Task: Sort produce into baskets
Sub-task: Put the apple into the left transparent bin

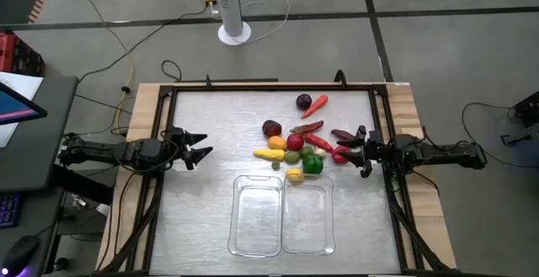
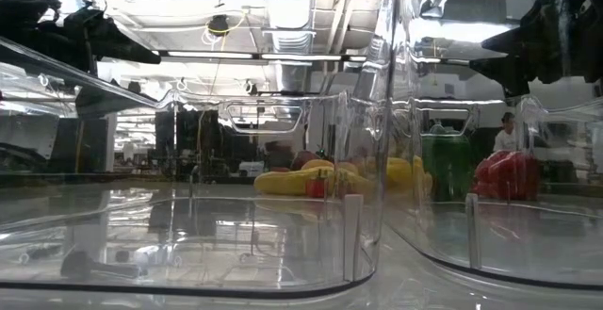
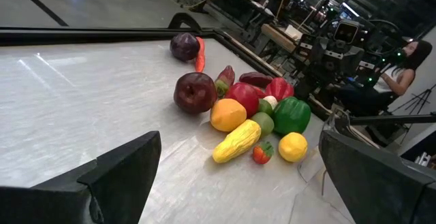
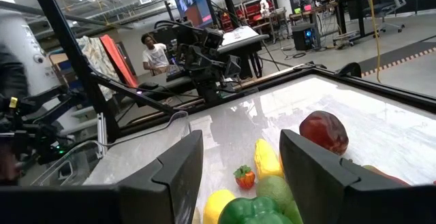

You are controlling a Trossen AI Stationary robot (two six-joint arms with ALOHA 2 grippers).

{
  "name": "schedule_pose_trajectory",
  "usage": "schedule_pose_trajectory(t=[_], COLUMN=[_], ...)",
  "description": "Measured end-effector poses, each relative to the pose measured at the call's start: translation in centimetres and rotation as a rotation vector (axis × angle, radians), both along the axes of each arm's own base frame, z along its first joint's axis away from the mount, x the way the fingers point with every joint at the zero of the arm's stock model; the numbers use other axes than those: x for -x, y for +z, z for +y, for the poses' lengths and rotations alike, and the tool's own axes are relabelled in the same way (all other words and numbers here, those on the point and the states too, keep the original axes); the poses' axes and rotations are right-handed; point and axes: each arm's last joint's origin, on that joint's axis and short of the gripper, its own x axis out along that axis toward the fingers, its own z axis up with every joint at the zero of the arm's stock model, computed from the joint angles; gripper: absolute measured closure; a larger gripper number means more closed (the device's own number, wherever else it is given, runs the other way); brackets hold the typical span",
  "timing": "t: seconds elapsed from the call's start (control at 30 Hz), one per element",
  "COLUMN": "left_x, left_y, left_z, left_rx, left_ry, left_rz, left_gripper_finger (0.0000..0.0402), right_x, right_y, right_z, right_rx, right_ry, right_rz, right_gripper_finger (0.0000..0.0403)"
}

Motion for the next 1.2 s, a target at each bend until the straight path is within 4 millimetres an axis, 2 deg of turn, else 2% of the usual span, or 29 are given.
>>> schedule_pose_trajectory(t=[0.1,0.23,0.33,0.47,0.93,1.1,1.2], left_x=[0.0,0.0,0.2,0.3,0.4,0.4,0.4], left_y=[0.1,1.1,1.7,2.5,2.6,2.2,2.2], left_z=[0.1,0.6,0.8,0.8,0.9,0.9,0.9], left_rx=[0.025,0.091,0.124,0.183,0.396,0.444,0.482], left_ry=[0.031,0.241,0.332,0.342,0.385,0.393,0.405], left_rz=[-0.034,-0.187,-0.278,-0.379,-0.519,-0.52,-0.542], left_gripper_finger=[0.0015,0.0015,0.0015,0.0015,0.0015,0.0015,0.0015], right_x=[0.0,0.0,0.0,0.0,0.0,0.2,0.4], right_y=[0.0,0.0,0.0,0.0,0.1,1.3,2.3], right_z=[0.0,0.0,0.0,0.0,0.0,-0.2,-0.2], right_rx=[0.0,0.0,0.0,0.0,-0.001,-0.025,-0.163], right_ry=[0.0,0.0,0.0,0.0,-0.008,-0.068,-0.044], right_rz=[0.001,0.0,0.001,0.001,-0.009,-0.134,-0.261], right_gripper_finger=[0.0181,0.0181,0.0181,0.0181,0.0181,0.0181,0.0181])
